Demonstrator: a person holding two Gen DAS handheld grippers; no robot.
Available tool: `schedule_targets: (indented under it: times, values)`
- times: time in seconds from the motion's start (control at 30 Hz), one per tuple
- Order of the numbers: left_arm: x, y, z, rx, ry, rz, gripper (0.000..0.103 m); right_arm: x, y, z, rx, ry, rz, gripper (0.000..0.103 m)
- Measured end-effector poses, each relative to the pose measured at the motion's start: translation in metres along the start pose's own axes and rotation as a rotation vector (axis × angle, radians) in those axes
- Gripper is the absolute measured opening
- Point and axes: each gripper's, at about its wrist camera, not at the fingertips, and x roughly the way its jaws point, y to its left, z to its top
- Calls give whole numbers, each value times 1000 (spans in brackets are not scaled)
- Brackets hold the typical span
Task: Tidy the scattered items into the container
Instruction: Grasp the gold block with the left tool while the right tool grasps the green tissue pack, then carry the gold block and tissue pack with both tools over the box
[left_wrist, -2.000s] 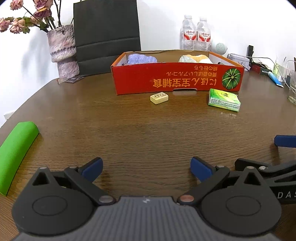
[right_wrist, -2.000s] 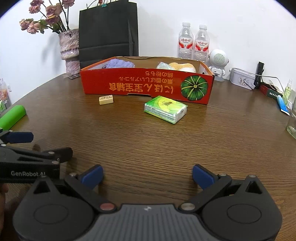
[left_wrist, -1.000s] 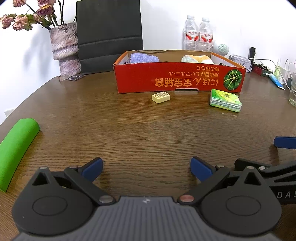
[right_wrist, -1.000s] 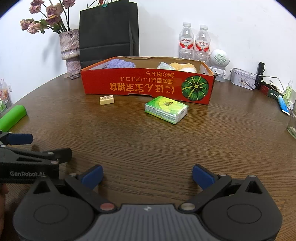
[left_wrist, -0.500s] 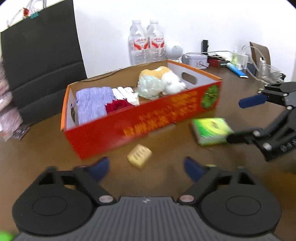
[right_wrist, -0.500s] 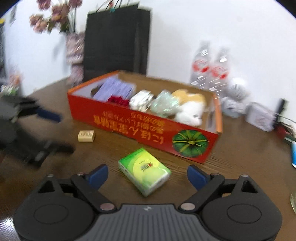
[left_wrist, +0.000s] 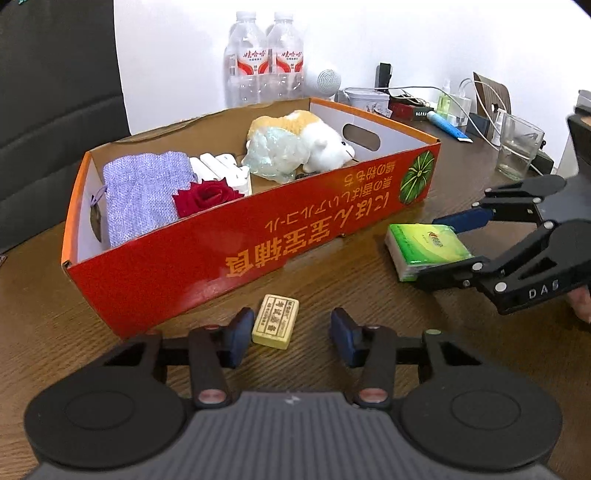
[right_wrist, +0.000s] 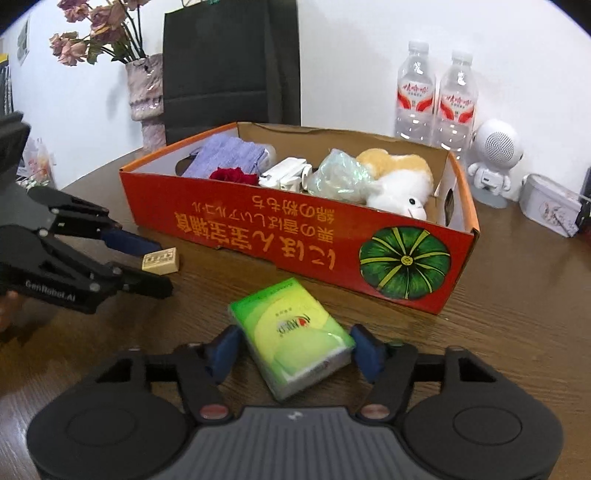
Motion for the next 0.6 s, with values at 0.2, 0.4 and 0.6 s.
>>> schedule_targets:
  times: [0.2, 0.4, 0.6]
  values:
    - [3, -9, 4, 17, 2, -10, 29, -3, 3, -5, 4, -35, 0, 55]
    - [5, -9, 7, 3, 12, -5, 21, -3, 2, -7, 20, -45, -16, 64]
    - [-4, -9, 12, -82, 38, 59, 21, 8, 2, 5, 24, -41, -1, 45]
